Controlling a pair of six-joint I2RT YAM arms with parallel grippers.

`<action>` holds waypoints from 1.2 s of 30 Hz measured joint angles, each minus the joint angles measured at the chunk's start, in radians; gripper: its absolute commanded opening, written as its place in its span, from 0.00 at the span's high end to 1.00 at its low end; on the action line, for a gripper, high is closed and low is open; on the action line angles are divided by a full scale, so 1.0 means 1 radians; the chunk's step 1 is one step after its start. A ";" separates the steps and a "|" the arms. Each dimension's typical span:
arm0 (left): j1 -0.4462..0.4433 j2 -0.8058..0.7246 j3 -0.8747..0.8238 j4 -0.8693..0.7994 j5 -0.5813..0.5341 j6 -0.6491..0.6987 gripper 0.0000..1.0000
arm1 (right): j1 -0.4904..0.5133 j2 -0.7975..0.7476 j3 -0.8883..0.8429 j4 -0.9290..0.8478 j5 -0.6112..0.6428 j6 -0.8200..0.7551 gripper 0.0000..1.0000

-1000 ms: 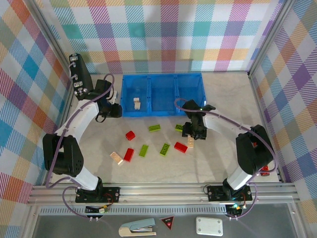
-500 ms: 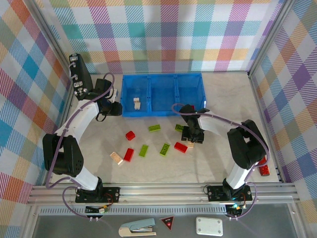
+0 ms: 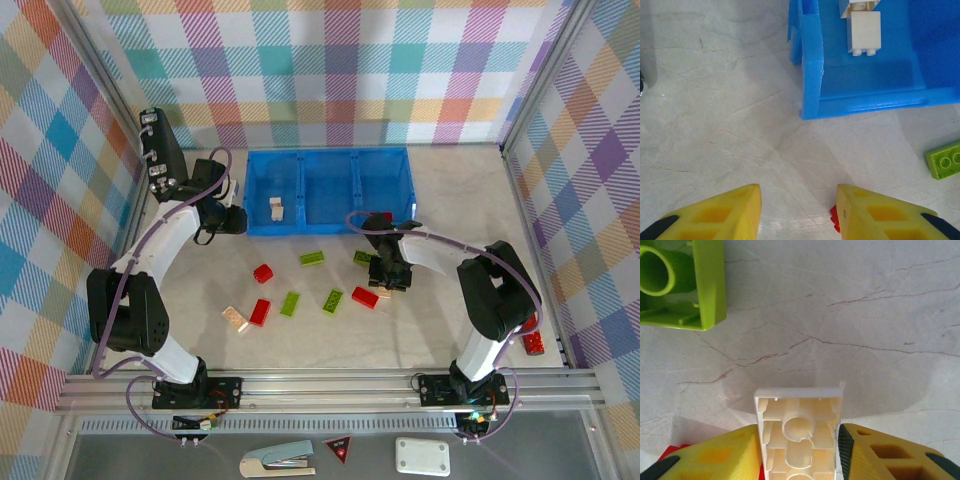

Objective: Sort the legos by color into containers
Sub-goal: Pick up the lego from the center of the table.

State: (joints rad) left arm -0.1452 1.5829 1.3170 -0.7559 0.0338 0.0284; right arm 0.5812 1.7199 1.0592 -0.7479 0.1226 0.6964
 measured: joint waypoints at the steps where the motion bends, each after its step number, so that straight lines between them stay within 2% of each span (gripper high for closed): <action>1: 0.000 0.000 0.000 0.000 0.000 0.001 0.57 | 0.001 0.000 0.000 0.000 0.000 0.000 0.58; 26: 0.000 0.006 0.000 0.000 0.003 0.007 0.58 | 0.005 -0.012 0.004 -0.032 0.012 -0.005 0.63; 36: 0.000 0.011 0.000 0.000 0.008 0.007 0.57 | 0.027 -0.023 0.096 -0.078 0.020 -0.034 0.63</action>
State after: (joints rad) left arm -0.1448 1.5940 1.3170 -0.7559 0.0414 0.0353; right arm 0.6079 1.6966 1.1553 -0.8257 0.1425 0.6624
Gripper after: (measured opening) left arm 0.426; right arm 0.370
